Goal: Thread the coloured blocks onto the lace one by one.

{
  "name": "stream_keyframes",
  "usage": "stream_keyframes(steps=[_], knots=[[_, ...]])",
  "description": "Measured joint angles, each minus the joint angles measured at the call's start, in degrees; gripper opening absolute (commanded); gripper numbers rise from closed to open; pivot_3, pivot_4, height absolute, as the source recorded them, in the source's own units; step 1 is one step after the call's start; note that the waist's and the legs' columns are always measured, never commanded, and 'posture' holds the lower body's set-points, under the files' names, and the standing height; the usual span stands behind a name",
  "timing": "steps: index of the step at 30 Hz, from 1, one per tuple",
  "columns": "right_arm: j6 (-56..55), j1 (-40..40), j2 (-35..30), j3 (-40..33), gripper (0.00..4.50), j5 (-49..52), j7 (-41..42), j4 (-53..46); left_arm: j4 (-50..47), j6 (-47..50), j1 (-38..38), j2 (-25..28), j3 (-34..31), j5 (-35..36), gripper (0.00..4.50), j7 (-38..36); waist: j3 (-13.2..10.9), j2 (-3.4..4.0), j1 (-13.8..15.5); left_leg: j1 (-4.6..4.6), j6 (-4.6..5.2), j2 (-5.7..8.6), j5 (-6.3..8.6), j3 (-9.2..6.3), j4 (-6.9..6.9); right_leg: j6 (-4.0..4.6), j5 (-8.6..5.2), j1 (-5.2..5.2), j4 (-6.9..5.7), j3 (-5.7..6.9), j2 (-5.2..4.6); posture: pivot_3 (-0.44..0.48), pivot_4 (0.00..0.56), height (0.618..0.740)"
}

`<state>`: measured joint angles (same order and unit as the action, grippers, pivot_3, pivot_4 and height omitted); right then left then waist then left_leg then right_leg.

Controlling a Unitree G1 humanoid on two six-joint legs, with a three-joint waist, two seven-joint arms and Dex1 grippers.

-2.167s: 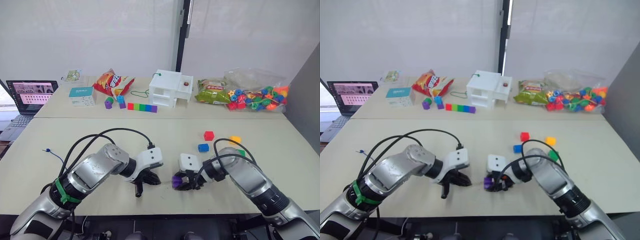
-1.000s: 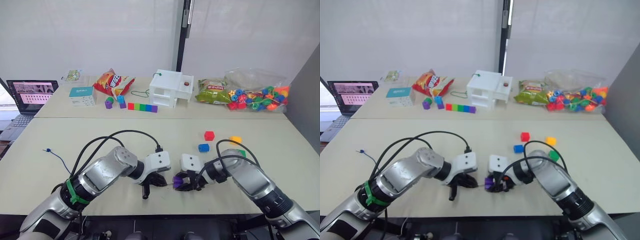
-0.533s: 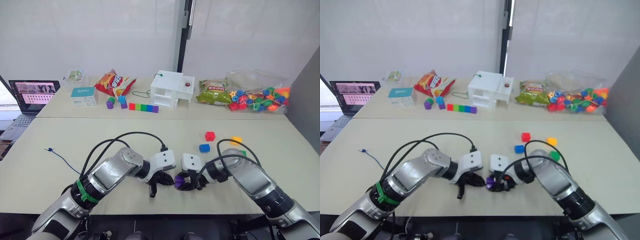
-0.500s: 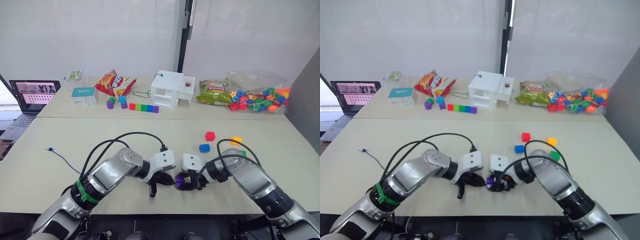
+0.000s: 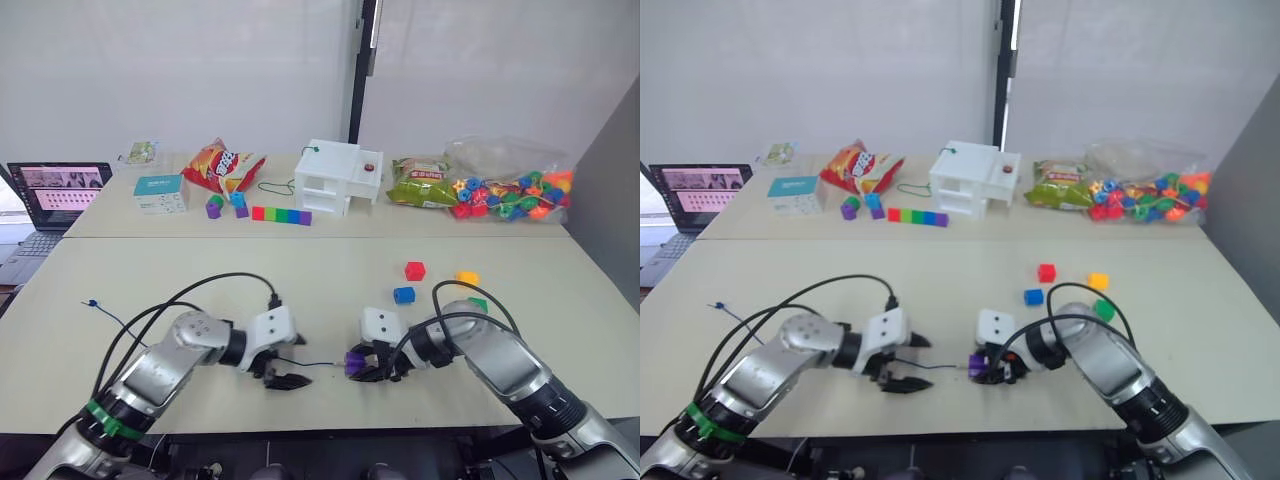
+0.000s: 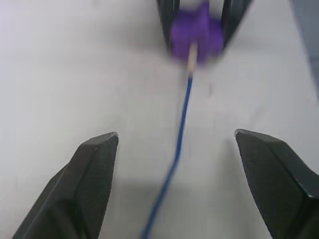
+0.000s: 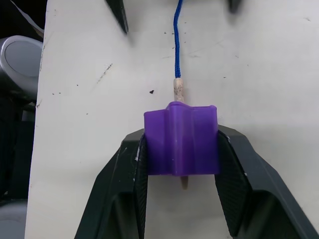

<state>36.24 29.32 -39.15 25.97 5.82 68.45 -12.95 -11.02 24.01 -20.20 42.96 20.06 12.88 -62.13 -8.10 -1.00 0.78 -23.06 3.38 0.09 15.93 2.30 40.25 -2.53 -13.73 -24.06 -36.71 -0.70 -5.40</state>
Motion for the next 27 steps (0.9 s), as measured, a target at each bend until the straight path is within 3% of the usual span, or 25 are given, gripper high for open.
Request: stream_keyframes(steps=[3, 6, 15, 27], knots=[[0.18, 0.00, -0.03, 0.00, 1.34, 0.02, -0.17, 0.00, 2.74, -3.69, 0.02, -1.44, -0.16, -1.23, 3.95, 0.01, 0.02, -0.04, 0.10, 0.02, 0.00, 0.01, 0.00, 0.01, 0.03, -0.01, 0.01, 0.05, 0.02, -0.01, -0.02, 0.000, 0.150, 0.740], [0.25, 0.00, 0.01, 0.01, 1.34, 0.04, -0.26, -0.04, 4.95, -5.38, -0.41, -3.27, -0.38, -1.70, 3.14, -0.07, 0.02, -0.03, 0.11, 0.04, 0.00, 0.01, 0.00, 0.01, 0.02, -0.01, 0.01, 0.04, -0.04, 0.00, 0.00, 0.000, 0.150, 0.740], [0.65, -0.03, 0.01, 0.09, 1.34, 0.08, -0.42, -0.52, 6.46, -6.62, -0.95, -5.10, -0.57, -2.75, 0.14, -1.02, 0.02, -0.03, -0.02, 0.01, 0.01, 0.02, 0.01, 0.02, 0.01, -0.02, 0.01, 0.02, -0.02, -0.01, 0.03, 0.000, 0.150, 0.740], [0.93, -0.42, -0.31, 0.03, 1.34, 0.25, -1.01, -1.24, 6.47, -6.41, -2.61, -12.04, 3.01, -5.65, 0.06, -0.71, 0.02, -0.04, 0.00, -0.03, 0.02, 0.02, 0.01, 0.02, 0.02, -0.02, 0.01, -0.01, -0.02, -0.01, 0.04, 0.000, 0.150, 0.740]])
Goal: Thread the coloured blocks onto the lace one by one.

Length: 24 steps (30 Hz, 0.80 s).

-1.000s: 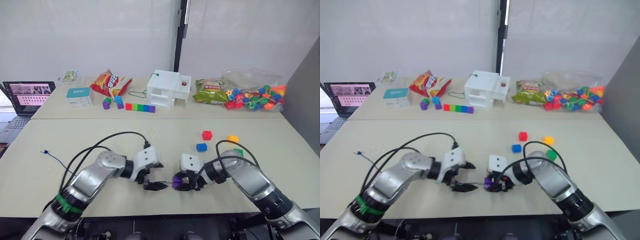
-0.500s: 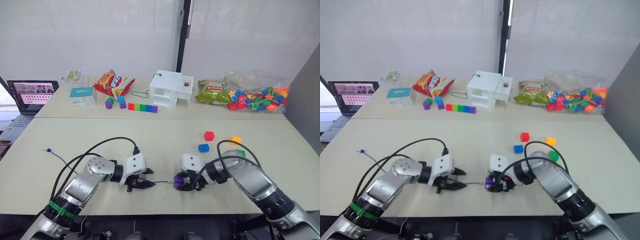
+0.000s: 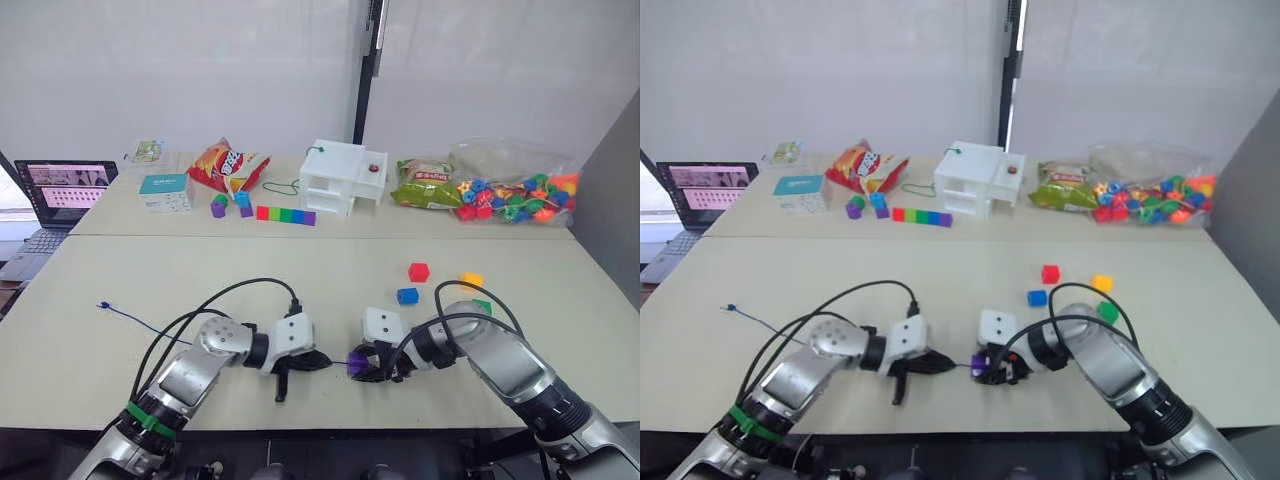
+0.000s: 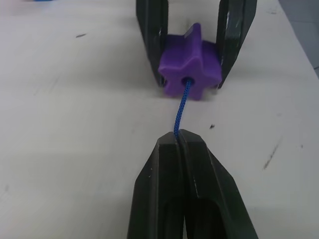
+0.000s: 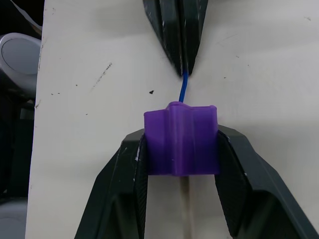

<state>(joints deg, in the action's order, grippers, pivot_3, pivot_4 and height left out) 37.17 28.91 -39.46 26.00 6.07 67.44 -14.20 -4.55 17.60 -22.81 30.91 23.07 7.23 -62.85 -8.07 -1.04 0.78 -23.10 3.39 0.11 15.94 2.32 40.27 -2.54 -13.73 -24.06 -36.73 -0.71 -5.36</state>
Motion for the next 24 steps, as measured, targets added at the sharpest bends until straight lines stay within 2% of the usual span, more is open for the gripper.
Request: stream_keyframes(steps=[7, 10, 12, 15, 18, 21, 24], knots=[[0.36, 0.07, 0.32, 0.14, 1.34, -0.03, -0.12, -0.06, 0.53, 1.16, -1.56, -2.46, 0.65, -0.50, 0.06, 1.24, 0.00, 0.00, -0.13, 0.00, 0.00, -0.02, 0.00, -0.01, 0.00, 0.00, 0.00, -0.02, 0.00, -0.02, 0.04, 0.000, 0.150, 0.740], [0.39, 0.07, 0.32, 0.05, 1.34, -0.04, -0.13, -0.08, 0.00, 2.85, -1.54, -1.60, 0.59, -0.39, 0.87, 1.24, 0.00, 0.00, -0.14, -0.01, 0.00, -0.02, 0.00, -0.01, 0.00, 0.00, 0.00, -0.02, 0.00, -0.02, 0.04, 0.000, 0.150, 0.740], [0.75, -0.07, 0.34, -0.15, 2.38, 0.20, -0.36, -0.31, -1.42, 5.80, -1.52, -0.78, -0.04, 1.35, 1.55, 0.30, 0.00, -0.01, -0.11, -0.02, 0.00, -0.03, 0.00, -0.01, 0.00, 0.00, 0.00, -0.03, -0.01, -0.02, 0.03, 0.000, 0.150, 0.740], [1.80, -1.00, -0.27, -0.48, 3.37, 1.34, -0.69, -1.43, -5.00, 11.00, -1.83, 0.88, -2.02, 5.29, 2.53, -1.72, 0.00, 0.00, -0.13, -0.09, 0.00, -0.02, 0.00, -0.03, 0.01, 0.00, 0.00, -0.11, -0.01, -0.02, 0.02, 0.000, 0.150, 0.740], [2.95, -1.14, -1.58, -1.36, 4.40, 2.19, -0.70, -2.88, -7.24, 13.60, -2.64, 2.59, -2.45, 6.31, 3.53, -2.23, -0.01, -0.01, -0.09, -0.10, 0.00, -0.02, 0.00, -0.04, 0.01, 0.00, 0.00, -0.11, 0.00, -0.01, 0.03, 0.000, 0.150, 0.740], [4.22, -1.70, -3.93, -4.42, 4.50, 3.88, -0.99, -5.05, -8.87, 14.07, -3.97, 4.07, -0.81, 5.24, 4.48, -2.76, -0.01, -0.01, 0.06, -0.11, 0.00, -0.01, 0.00, -0.04, 0.01, 0.00, 0.00, -0.07, 0.03, 0.00, 0.01, 0.000, 0.150, 0.740], [3.97, -3.55, -6.28, -6.69, 4.50, 4.36, -1.51, -5.86, -8.60, 14.79, -6.11, 1.89, 2.15, 2.95, 4.48, -1.24, -0.01, -0.02, 0.32, -0.14, 0.01, 0.03, 0.00, -0.05, 0.02, -0.01, 0.00, -0.05, 0.05, 0.01, 0.00, 0.000, 0.150, 0.740]])
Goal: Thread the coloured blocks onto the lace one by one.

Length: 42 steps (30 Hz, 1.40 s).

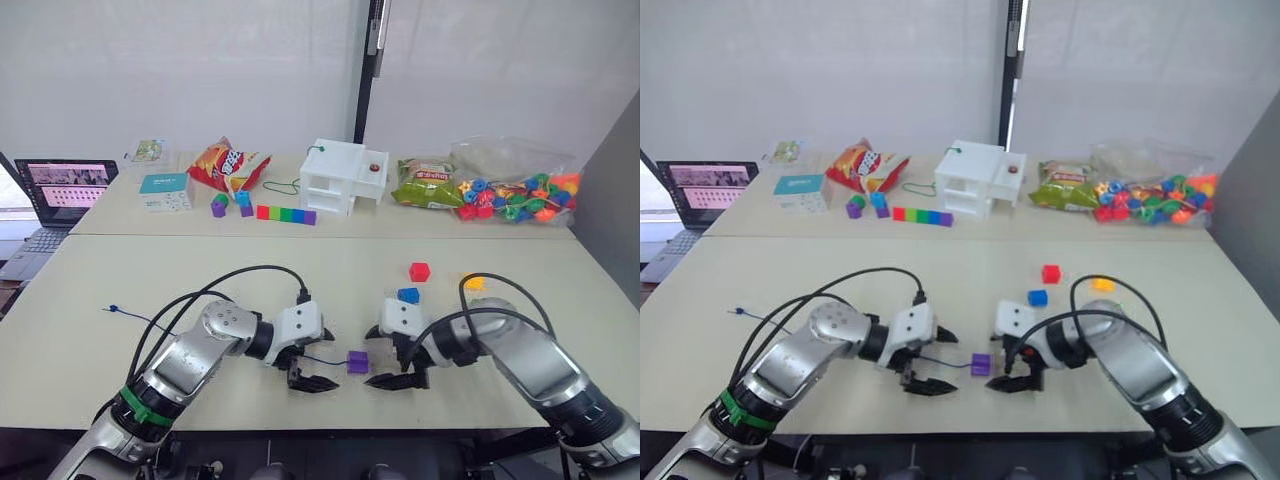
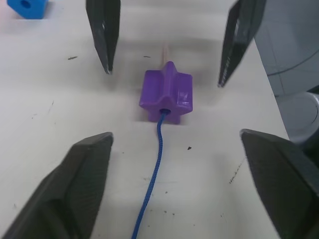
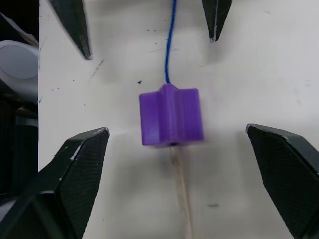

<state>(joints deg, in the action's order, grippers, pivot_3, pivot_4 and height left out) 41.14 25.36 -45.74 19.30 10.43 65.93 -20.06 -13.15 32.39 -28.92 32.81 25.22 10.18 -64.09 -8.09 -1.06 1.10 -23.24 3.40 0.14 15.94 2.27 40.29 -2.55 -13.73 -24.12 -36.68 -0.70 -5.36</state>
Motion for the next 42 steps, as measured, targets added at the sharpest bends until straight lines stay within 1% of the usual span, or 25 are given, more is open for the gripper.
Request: stream_keyframes(steps=[4, 7, 9, 14, 18, 19, 22, 24, 26, 30, 31, 33, 39, 41, 42], knots=[[-1.86, -2.00, -1.38, -1.64, 4.50, 0.01, -0.35, 0.50, 3.24, -0.01, -3.06, -4.94, 3.79, -3.56, 4.48, 3.20, -0.01, -0.01, -0.06, 0.00, 0.01, 0.00, 0.00, 0.03, 0.02, -0.01, 0.00, -0.02, 0.01, -0.04, 0.04, 0.000, 0.150, 0.740], [-3.59, -3.66, -1.90, -2.35, 4.50, -0.04, -0.47, 0.75, 6.57, -0.64, -4.31, -6.93, 5.80, -6.07, 4.48, 5.10, -0.01, -0.01, -0.47, 0.02, 0.01, -0.03, 0.00, 0.01, 0.01, 0.00, 0.00, -0.04, 0.00, -0.06, 0.12, 0.000, 0.150, 0.740], [-4.88, -4.83, -1.88, -2.13, 4.50, -0.24, -0.85, 1.45, 7.40, -0.71, -4.50, -7.54, 6.99, -6.90, 4.48, 5.13, -0.01, -0.01, -0.57, 0.02, 0.01, -0.04, 0.00, 0.02, 0.01, 0.00, -0.01, -0.05, 0.00, -0.08, 0.12, 0.000, 0.150, 0.740], [-6.21, -5.87, -0.93, -2.03, 4.50, -0.24, -2.11, 2.11, 8.04, -0.85, -5.20, -7.83, 7.50, -7.46, 3.04, 4.49, -0.01, -0.01, -0.45, 0.03, 0.01, -0.04, 0.00, 0.02, 0.02, 0.00, -0.01, -0.02, 0.00, -0.08, 0.09, 0.000, 0.150, 0.740], [-6.90, -6.39, -0.73, -2.03, 4.50, -0.23, -2.56, 2.38, 8.26, -0.99, -5.35, -7.92, 7.51, -7.47, 1.65, 3.47, 0.00, -0.01, -0.29, 0.03, 0.01, -0.03, 0.00, 0.01, 0.02, -0.01, -0.01, 0.00, 0.00, -0.07, 0.07, 0.000, 0.150, 0.740], [-7.17, -6.75, -0.73, -2.03, 4.50, -0.24, -2.60, 2.65, 8.26, -0.99, -5.48, -7.92, 7.52, -7.47, 1.40, 3.15, -0.01, -0.01, -0.27, 0.03, 0.01, -0.03, 0.00, 0.01, 0.02, -0.01, -0.01, 0.00, 0.01, -0.07, 0.07, 0.000, 0.150, 0.740], [-7.84, -6.90, -0.50, -2.04, 3.69, -0.23, -2.84, 2.82, 8.49, -1.04, -5.67, -7.87, 7.54, -7.49, 1.39, 2.40, 0.00, -0.01, -0.34, 0.04, 0.01, -0.04, 0.00, 0.02, 0.02, -0.01, -0.01, 0.00, 0.00, -0.08, 0.09, 0.000, 0.150, 0.740], [-8.35, -6.90, -0.16, -1.99, 2.92, -0.26, -2.93, 3.26, 8.56, -1.16, -5.70, -7.87, 7.54, -7.52, 1.39, 2.07, 0.00, -0.01, -0.33, 0.04, 0.01, -0.04, 0.00, 0.02, 0.02, -0.01, -0.01, 0.00, 0.00, -0.08, 0.09, 0.000, 0.150, 0.740], [-8.50, -6.89, -0.02, -1.98, 2.32, -0.26, -2.95, 3.39, 8.65, -1.22, -5.75, -7.87, 7.54, -7.59, 1.39, 1.92, 0.00, -0.01, -0.33, 0.04, 0.01, -0.03, 0.00, 0.02, 0.02, -0.01, -0.01, 0.01, 0.00, -0.08, 0.08, 0.000, 0.150, 0.740], [-8.95, -6.81, 0.59, -1.70, 0.97, -0.53, -3.00, 3.85, 8.73, -1.24, -5.88, -7.75, 7.54, -7.74, 1.39, 1.38, 0.00, -0.01, -0.34, 0.05, 0.01, -0.04, 0.00, 0.02, 0.02, -0.01, -0.01, 0.01, 0.00, -0.08, 0.09, 0.000, 0.150, 0.740], [-9.60, -6.81, 0.46, -1.49, 0.58, -0.72, -2.79, 3.90, 8.73, -1.24, -5.88, -7.68, 7.54, -7.75, 1.39, 1.25, 0.00, -0.01, -0.35, 0.06, 0.01, -0.04, 0.00, 0.02, 0.02, -0.01, -0.01, 0.01, 0.00, -0.08, 0.09, 0.000, 0.150, 0.740], [-10.74, -6.81, 0.23, -1.11, 0.01, -0.76, -2.43, 4.13, 8.73, -1.26, -5.88, -7.54, 7.54, -7.79, 1.39, 1.02, 0.00, -0.01, -0.36, 0.08, 0.01, -0.04, 0.00, 0.02, 0.02, -0.01, -0.01, 0.04, 0.00, -0.08, 0.09, 0.000, 0.150, 0.740], [-13.24, -6.50, 0.08, -0.66, 0.00, -0.83, -2.25, 5.72, 8.34, -1.55, -5.61, -6.56, 7.35, -7.74, 1.39, 0.55, 0.00, -0.01, -0.40, 0.13, 0.01, -0.04, 0.00, 0.02, 0.02, -0.01, -0.01, 0.08, -0.02, -0.08, 0.09, 0.000, 0.150, 0.740], [-13.25, -6.06, 0.14, -0.30, 0.00, -0.82, -2.29, 5.79, 7.34, -3.47, -3.83, -4.23, 6.07, -7.25, 1.39, 0.12, 0.00, -0.01, -0.55, 0.15, 0.01, -0.07, 0.00, 0.02, 0.01, 0.00, -0.01, 0.05, -0.03, -0.10, 0.11, 0.000, 0.150, 0.740], [-13.19, -5.82, 0.19, -0.13, 0.00, -0.82, -2.30, 5.70, 7.00, -5.73, -2.31, -1.74, 4.72, -6.59, 1.39, -0.60, 0.00, -0.01, -0.91, 0.15, 0.00, -0.12, 0.00, 0.03, 0.00, 0.03, -0.03, 0.01, -0.05, -0.13, 0.15, 0.000, 0.150, 0.740]])
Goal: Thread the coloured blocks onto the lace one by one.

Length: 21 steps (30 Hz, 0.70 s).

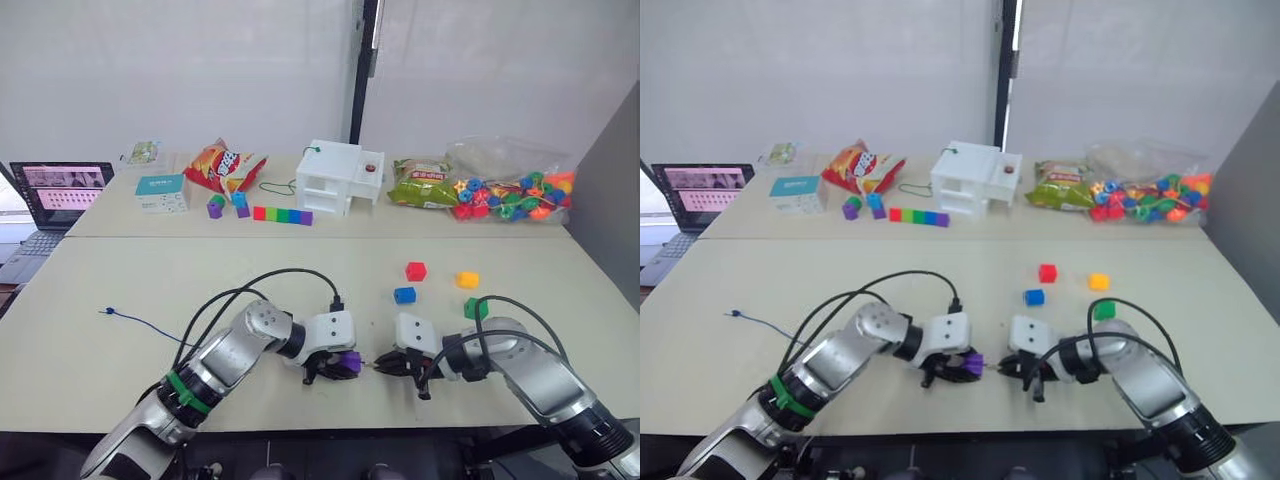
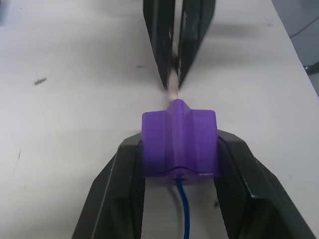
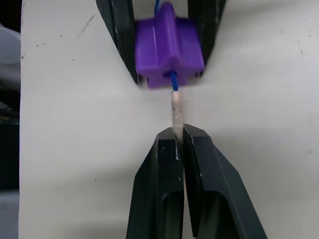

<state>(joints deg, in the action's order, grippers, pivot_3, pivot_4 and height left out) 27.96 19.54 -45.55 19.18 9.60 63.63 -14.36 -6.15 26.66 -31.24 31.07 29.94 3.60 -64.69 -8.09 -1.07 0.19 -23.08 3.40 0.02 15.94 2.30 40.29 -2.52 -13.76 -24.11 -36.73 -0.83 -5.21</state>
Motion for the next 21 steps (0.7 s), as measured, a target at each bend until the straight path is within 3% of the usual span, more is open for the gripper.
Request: stream_keyframes(steps=[6, 9, 11, 15, 19, 21], knots=[[0.41, 0.26, -0.58, 0.39, 0.00, -0.31, 0.15, -0.41, 7.89, -16.02, 5.42, 15.30, -10.03, 3.28, 1.39, -4.98, 0.02, -0.02, -0.95, 0.28, -0.03, -0.08, -0.01, 0.01, -0.31, 0.13, -0.06, 0.07, -0.03, 0.02, -0.03, 0.000, 0.150, 0.740], [1.05, 0.45, -1.87, 0.57, 0.00, -0.46, 1.05, -0.93, 29.69, -30.37, 5.43, 30.29, -16.93, 2.98, 1.39, -7.90, 0.07, -0.13, -2.62, 0.75, -0.05, -0.37, -0.02, 0.27, -0.67, 0.54, -0.17, 0.10, -0.06, 0.09, 0.10, 0.000, 0.150, 0.740], [1.26, 0.34, -2.69, 0.45, 0.00, -0.46, 1.55, -0.92, 41.65, -34.10, 5.40, 34.76, -19.69, 0.59, 1.39, -7.84, 0.07, -0.03, -2.78, 0.90, -0.05, -0.38, -0.02, 0.51, -0.91, 0.56, -0.20, 0.08, -0.11, 0.12, 0.05, 0.000, 0.150, 0.740], [1.23, 1.17, -2.35, 0.65, 0.00, -0.57, 2.15, -0.93, 51.56, -44.83, 3.24, 34.72, -20.41, -1.57, 1.39, -7.84, 0.12, -0.01, -1.02, 0.80, -0.08, -0.38, 0.00, 0.70, -0.92, 0.47, -0.26, -0.03, -0.21, 0.16, -0.09, 0.000, 0.150, 0.740], [1.11, 1.27, -2.17, 0.80, 0.00, -1.10, 2.41, -0.76, 54.40, -46.64, 2.36, 33.71, -21.88, -1.90, 1.39, -8.75, 0.12, 0.00, -0.76, 0.80, -0.08, -0.35, 0.00, 0.82, -0.92, 0.45, -0.25, -0.04, -0.23, 0.14, -0.14, 0.000, 0.150, 0.740], [0.97, 1.52, -2.09, 0.82, 0.00, -1.57, 2.59, -0.48, 53.73, -44.36, 2.48, 32.46, -23.56, -0.67, 2.43, -9.99, 0.12, 0.00, -0.55, 0.79, -0.08, -0.35, 0.00, 0.82, -0.88, 0.45, -0.25, -0.04, -0.24, 0.15, -0.14, 0.000, 0.150, 0.740]])
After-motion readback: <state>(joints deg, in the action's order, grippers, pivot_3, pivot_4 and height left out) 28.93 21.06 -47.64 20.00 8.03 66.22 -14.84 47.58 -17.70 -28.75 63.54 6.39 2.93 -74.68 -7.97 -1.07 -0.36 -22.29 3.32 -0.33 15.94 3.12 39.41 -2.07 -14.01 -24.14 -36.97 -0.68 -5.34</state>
